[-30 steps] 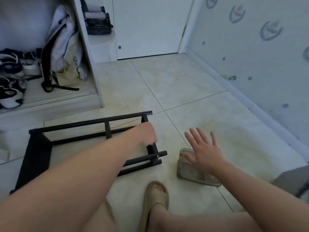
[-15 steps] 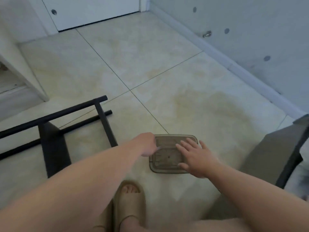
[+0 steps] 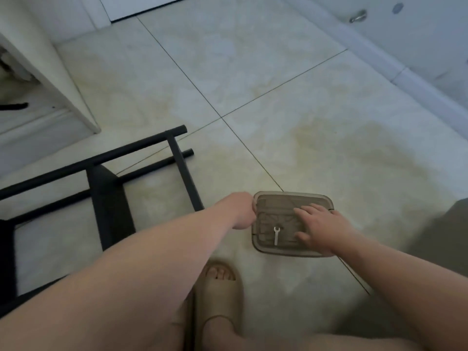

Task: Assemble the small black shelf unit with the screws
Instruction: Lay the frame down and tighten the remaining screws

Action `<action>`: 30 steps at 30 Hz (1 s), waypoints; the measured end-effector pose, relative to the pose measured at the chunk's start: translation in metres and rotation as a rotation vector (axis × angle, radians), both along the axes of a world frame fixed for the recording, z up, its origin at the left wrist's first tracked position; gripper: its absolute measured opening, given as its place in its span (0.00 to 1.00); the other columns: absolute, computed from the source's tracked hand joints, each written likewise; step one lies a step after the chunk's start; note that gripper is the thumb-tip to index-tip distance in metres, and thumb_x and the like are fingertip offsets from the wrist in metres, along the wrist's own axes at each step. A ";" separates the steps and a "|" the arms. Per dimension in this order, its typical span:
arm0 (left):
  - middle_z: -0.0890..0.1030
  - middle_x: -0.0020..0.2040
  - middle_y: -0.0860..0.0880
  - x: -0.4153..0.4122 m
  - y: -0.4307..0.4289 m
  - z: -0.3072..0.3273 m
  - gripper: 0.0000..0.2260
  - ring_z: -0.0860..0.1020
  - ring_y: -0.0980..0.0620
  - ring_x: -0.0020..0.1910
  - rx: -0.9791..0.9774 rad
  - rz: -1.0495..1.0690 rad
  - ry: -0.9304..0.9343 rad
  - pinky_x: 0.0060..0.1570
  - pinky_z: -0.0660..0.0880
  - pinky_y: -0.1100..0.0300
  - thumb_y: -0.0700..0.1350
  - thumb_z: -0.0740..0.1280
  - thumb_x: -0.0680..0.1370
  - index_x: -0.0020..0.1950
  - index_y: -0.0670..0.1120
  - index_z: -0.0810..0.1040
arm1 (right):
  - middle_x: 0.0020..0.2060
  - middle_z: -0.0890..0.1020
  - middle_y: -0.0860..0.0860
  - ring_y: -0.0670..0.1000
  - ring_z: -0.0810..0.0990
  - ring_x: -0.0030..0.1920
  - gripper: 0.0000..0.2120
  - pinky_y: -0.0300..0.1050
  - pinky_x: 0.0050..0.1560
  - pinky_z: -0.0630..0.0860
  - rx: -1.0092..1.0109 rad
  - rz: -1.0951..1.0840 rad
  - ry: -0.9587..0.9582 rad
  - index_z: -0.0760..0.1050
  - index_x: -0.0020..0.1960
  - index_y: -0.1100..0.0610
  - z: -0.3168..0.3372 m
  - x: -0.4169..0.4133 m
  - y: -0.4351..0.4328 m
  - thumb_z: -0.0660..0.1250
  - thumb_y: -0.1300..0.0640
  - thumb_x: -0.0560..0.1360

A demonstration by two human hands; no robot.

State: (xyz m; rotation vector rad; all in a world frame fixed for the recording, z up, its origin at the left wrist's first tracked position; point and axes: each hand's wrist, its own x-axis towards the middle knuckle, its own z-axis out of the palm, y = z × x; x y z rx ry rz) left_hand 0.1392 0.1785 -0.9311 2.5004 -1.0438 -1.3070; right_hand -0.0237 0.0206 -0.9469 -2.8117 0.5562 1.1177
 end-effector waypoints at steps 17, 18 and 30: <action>0.80 0.63 0.44 0.057 0.257 0.083 0.17 0.77 0.43 0.61 0.169 0.432 -0.193 0.53 0.73 0.57 0.47 0.67 0.80 0.67 0.43 0.77 | 0.75 0.69 0.53 0.57 0.67 0.73 0.30 0.57 0.68 0.69 0.130 0.085 -0.262 0.56 0.80 0.50 0.079 0.155 0.152 0.59 0.42 0.82; 0.78 0.65 0.44 0.059 0.266 0.074 0.19 0.76 0.42 0.63 0.155 0.502 -0.172 0.56 0.73 0.56 0.48 0.68 0.80 0.69 0.43 0.74 | 0.75 0.69 0.53 0.58 0.68 0.73 0.31 0.57 0.67 0.70 0.142 0.065 -0.250 0.56 0.80 0.51 0.075 0.162 0.159 0.59 0.42 0.82; 0.78 0.52 0.42 0.111 0.279 -0.018 0.18 0.77 0.44 0.47 0.084 0.870 0.142 0.43 0.74 0.55 0.48 0.69 0.80 0.64 0.39 0.70 | 0.62 0.77 0.62 0.62 0.77 0.58 0.32 0.50 0.48 0.70 0.154 -0.192 -0.194 0.56 0.76 0.60 0.001 0.238 0.180 0.64 0.44 0.82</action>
